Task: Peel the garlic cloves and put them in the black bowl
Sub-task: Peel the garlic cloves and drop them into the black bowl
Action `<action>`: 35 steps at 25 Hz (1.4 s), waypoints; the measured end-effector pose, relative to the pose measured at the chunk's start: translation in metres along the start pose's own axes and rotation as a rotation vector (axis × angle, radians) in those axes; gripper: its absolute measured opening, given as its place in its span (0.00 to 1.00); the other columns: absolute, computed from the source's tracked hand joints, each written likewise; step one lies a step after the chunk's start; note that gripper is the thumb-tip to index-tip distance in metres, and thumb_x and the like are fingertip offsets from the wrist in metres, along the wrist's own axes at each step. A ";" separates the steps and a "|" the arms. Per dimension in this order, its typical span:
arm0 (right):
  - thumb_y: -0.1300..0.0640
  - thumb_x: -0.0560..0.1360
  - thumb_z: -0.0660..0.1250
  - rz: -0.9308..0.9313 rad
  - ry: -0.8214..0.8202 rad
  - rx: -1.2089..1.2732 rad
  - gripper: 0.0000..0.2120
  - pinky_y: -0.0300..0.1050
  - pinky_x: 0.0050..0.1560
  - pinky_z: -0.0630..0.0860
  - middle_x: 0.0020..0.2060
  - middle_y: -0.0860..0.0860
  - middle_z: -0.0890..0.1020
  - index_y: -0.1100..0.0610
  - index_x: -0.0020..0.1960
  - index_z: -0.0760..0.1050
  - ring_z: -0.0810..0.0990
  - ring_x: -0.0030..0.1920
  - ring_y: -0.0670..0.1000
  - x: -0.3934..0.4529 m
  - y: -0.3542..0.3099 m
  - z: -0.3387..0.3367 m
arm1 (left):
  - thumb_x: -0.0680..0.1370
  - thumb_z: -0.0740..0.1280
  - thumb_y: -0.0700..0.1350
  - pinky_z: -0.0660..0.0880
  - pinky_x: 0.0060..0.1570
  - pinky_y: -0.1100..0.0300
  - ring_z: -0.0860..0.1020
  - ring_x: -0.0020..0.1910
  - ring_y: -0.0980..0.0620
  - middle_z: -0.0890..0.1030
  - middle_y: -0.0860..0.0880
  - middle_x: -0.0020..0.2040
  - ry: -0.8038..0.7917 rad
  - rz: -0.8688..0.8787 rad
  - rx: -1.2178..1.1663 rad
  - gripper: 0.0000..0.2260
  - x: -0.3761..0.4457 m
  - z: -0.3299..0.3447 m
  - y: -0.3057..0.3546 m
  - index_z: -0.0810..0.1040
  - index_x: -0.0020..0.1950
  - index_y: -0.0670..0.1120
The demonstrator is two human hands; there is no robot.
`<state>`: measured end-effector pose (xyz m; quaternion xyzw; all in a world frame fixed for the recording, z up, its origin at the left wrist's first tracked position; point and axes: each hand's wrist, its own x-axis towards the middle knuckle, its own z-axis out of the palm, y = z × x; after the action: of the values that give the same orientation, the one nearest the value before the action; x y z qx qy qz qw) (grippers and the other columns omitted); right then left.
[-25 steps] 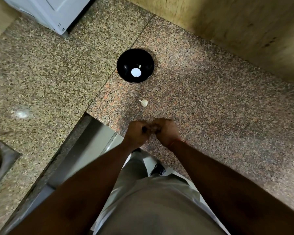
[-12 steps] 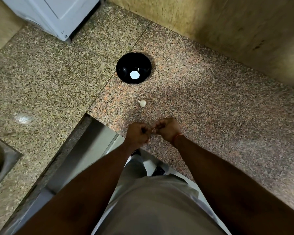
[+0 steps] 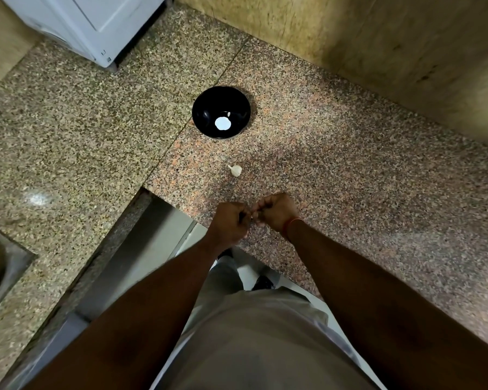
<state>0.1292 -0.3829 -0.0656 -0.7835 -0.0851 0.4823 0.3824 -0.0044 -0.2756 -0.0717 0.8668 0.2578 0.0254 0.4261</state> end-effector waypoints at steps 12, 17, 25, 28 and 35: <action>0.76 0.71 0.71 0.027 -0.003 0.139 0.13 0.42 0.33 0.79 0.32 0.56 0.84 0.60 0.37 0.83 0.82 0.30 0.50 -0.002 -0.002 0.000 | 0.75 0.70 0.35 0.59 0.32 0.66 0.71 0.29 0.54 0.78 0.48 0.32 0.099 0.054 0.084 0.09 0.004 0.010 0.001 0.79 0.35 0.44; 0.76 0.72 0.71 0.025 -0.015 0.169 0.11 0.42 0.34 0.80 0.32 0.56 0.85 0.62 0.38 0.83 0.83 0.31 0.49 -0.001 -0.001 0.000 | 0.75 0.68 0.36 0.64 0.31 0.65 0.73 0.29 0.52 0.79 0.48 0.32 0.117 0.038 0.087 0.08 0.003 0.013 0.001 0.80 0.36 0.44; 0.75 0.72 0.72 0.043 -0.043 0.214 0.08 0.45 0.38 0.83 0.35 0.57 0.86 0.63 0.41 0.83 0.85 0.35 0.51 0.000 0.001 -0.003 | 0.75 0.70 0.34 0.65 0.31 0.68 0.74 0.27 0.59 0.80 0.49 0.32 0.146 -0.021 0.006 0.08 0.001 0.013 0.004 0.81 0.37 0.43; 0.72 0.73 0.74 0.032 -0.044 0.247 0.05 0.52 0.44 0.85 0.39 0.60 0.86 0.64 0.46 0.84 0.85 0.38 0.54 0.001 0.002 -0.004 | 0.79 0.69 0.36 0.69 0.27 0.72 0.79 0.25 0.60 0.81 0.49 0.33 0.089 -0.125 -0.158 0.07 -0.004 0.010 0.005 0.81 0.41 0.40; 0.73 0.75 0.72 0.031 -0.024 0.366 0.06 0.44 0.38 0.83 0.39 0.58 0.86 0.65 0.48 0.84 0.85 0.38 0.54 -0.006 0.003 -0.002 | 0.82 0.66 0.38 0.73 0.21 0.62 0.83 0.26 0.47 0.84 0.42 0.37 0.067 -0.288 -0.362 0.08 -0.007 0.011 0.014 0.80 0.44 0.39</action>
<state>0.1269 -0.3893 -0.0627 -0.6963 0.0117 0.5047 0.5102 -0.0016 -0.2944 -0.0667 0.7291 0.3839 0.0389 0.5652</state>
